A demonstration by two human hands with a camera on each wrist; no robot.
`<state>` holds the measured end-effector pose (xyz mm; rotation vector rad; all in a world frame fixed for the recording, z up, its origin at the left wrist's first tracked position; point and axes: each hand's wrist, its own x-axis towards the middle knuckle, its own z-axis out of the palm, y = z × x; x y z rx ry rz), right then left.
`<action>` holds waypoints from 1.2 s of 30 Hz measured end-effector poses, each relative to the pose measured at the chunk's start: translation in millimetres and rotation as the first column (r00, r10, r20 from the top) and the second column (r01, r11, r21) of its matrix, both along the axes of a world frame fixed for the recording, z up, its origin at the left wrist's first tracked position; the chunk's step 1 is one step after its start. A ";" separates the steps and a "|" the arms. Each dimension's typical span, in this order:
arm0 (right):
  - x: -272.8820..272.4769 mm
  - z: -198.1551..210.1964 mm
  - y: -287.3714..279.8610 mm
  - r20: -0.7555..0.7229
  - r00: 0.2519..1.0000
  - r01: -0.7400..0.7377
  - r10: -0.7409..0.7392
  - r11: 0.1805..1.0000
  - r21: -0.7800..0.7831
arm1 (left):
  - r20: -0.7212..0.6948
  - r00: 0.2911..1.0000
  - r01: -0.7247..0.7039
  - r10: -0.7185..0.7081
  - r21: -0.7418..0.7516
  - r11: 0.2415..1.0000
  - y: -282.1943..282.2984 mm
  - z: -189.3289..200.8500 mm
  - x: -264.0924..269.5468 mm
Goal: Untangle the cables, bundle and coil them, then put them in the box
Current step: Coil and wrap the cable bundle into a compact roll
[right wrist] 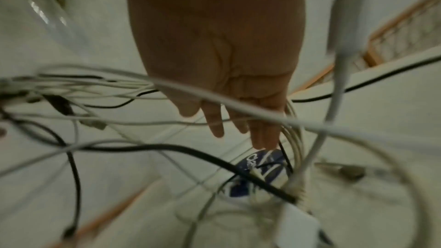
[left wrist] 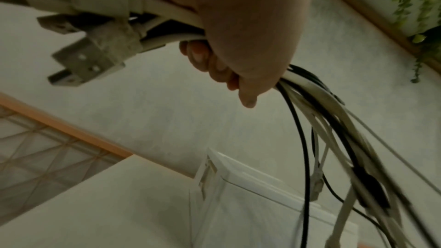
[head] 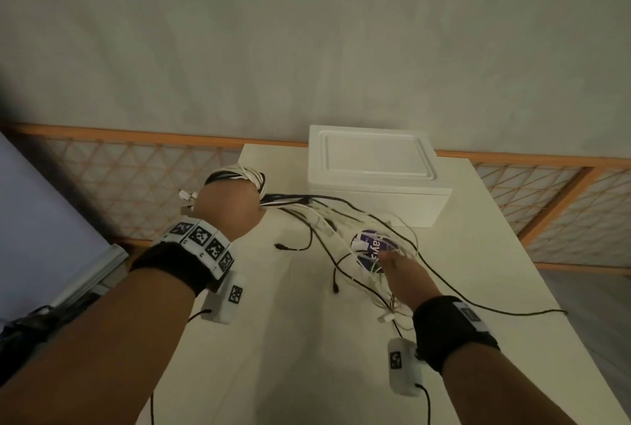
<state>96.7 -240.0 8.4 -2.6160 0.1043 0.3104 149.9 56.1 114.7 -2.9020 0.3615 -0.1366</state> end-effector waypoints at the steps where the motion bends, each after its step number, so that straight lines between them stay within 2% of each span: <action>1: -1.7 -5.7 -4.8 -0.067 0.996 -0.059 0.051 0.991 -0.121 | -0.012 1.000 -0.011 0.011 -0.005 1.000 2.8 1.2 0.9; 3: -0.9 -12.6 -20.4 -0.109 0.991 -0.100 0.075 0.964 -0.246 | -0.011 0.999 -0.038 0.038 0.007 0.999 12.5 0.1 3.1; 5: -1.2 -13.6 -41.6 -0.033 0.999 0.023 -0.032 0.972 -0.233 | -0.009 0.995 -0.098 0.098 0.029 0.995 28.2 -3.1 6.8; 6: -1.8 -9.6 -50.2 0.019 0.998 0.067 -0.064 0.951 -0.303 | -0.014 0.992 -0.127 0.127 0.038 0.991 35.9 -5.0 8.8; 8: -3.7 -2.3 -67.2 0.047 0.999 0.024 0.003 0.822 -0.569 | -0.026 0.986 -0.164 0.166 0.047 0.985 44.4 -9.6 10.2; 9: -4.2 0.2 -73.1 0.010 0.999 -0.021 0.037 0.745 -0.667 | -0.029 0.984 -0.174 0.175 0.041 0.984 44.5 -11.7 10.6; 11: -5.9 5.3 -84.9 -0.100 0.994 -0.107 0.047 0.622 -0.775 | -0.032 0.982 -0.187 0.188 0.028 0.982 43.5 -17.3 10.3; 12: -7.1 7.4 -93.5 -0.131 0.990 -0.135 0.052 0.612 -0.779 | -0.029 0.981 -0.193 0.194 0.031 0.981 44.3 -20.7 10.1; 14: -9.9 9.8 -114.6 -0.232 0.972 -0.166 -0.021 0.635 -0.755 | -0.016 0.977 -0.213 0.214 0.042 0.976 49.5 -27.3 9.5; 15: -10.9 7.4 -126.6 -0.270 0.962 -0.199 -0.026 0.609 -0.768 | -0.018 0.974 -0.224 0.225 0.042 0.974 51.9 -30.0 7.8; 16: -12.3 6.7 -133.7 -0.271 0.962 -0.176 -0.046 0.652 -0.737 | -0.021 0.972 -0.233 0.234 0.040 0.972 52.9 -32.2 5.9; 17: -13.0 5.9 -139.0 -0.247 0.967 -0.124 -0.058 0.740 -0.661 | -0.027 0.970 -0.242 0.243 0.035 0.970 52.5 -34.5 3.6; 18: -13.7 11.5 -139.1 -0.235 0.967 -0.031 -0.099 0.871 -0.491 | -0.032 0.968 -0.249 0.249 0.018 0.968 50.6 -36.0 1.4; 19: -16.1 24.0 -133.3 -0.247 0.957 0.078 -0.151 0.956 -0.283 | -0.029 0.967 -0.254 0.254 -0.004 0.967 48.4 -37.9 -0.4; 20: -16.2 29.7 -128.9 -0.259 0.944 0.190 -0.205 0.978 -0.082 | -0.022 0.966 -0.259 0.258 -0.026 0.966 45.6 -39.6 -1.8; 21: -14.3 33.7 -128.9 -0.218 0.945 0.238 -0.244 0.970 -0.052 | -0.016 0.964 -0.265 0.264 -0.045 0.963 42.8 -41.1 -2.8; 22: -11.1 38.2 -126.2 -0.181 0.954 0.225 -0.240 0.969 -0.102 | -0.015 0.963 -0.268 0.267 -0.054 0.962 39.8 -41.7 -3.5; 25: -1.8 25.7 -123.6 -0.218 0.974 -0.040 -0.058 0.908 -0.418 | -0.020 0.969 -0.247 0.246 -0.045 0.968 29.8 -37.9 -5.2; 26: 3.1 24.5 -118.2 -0.233 0.972 -0.079 -0.038 0.878 -0.472 | -0.023 0.973 -0.231 0.231 -0.041 0.972 25.4 -35.2 -4.9; 27: 3.2 31.7 -106.2 -0.183 0.983 -0.069 -0.028 0.861 -0.504 | -0.021 0.978 -0.210 0.210 -0.039 0.977 21.2 -32.8 -4.5; 29: 0.6 49.1 -59.9 -0.017 0.999 -0.033 0.029 0.877 -0.479 | -0.006 0.985 -0.170 0.170 -0.042 0.985 11.9 -27.6 -4.4; 30: -3.1 56.6 -31.1 0.081 0.989 -0.077 0.125 0.894 -0.441 | 0.002 0.988 -0.153 0.154 -0.038 0.987 6.4 -25.5 -4.9; 32: -15.7 62.3 26.8 0.229 0.913 -0.262 0.337 0.916 -0.303 | 0.041 0.994 -0.098 0.099 -0.029 0.995 -7.3 -20.1 -6.8; 33: -18.8 56.3 45.1 0.240 0.888 -0.352 0.392 0.916 -0.194 | 0.070 0.995 -0.065 0.066 -0.025 0.998 -13.6 -16.2 -7.4; 34: -18.5 43.6 54.6 0.171 0.890 -0.406 0.424 0.905 -0.130 | 0.093 0.995 -0.042 0.044 -0.024 0.999 -17.7 -11.8 -8.2; 36: -10.2 -1.9 43.5 -0.096 0.909 -0.415 0.404 0.892 -0.179 | 0.115 0.993 -0.037 0.041 -0.038 0.999 -14.4 -4.4 -7.1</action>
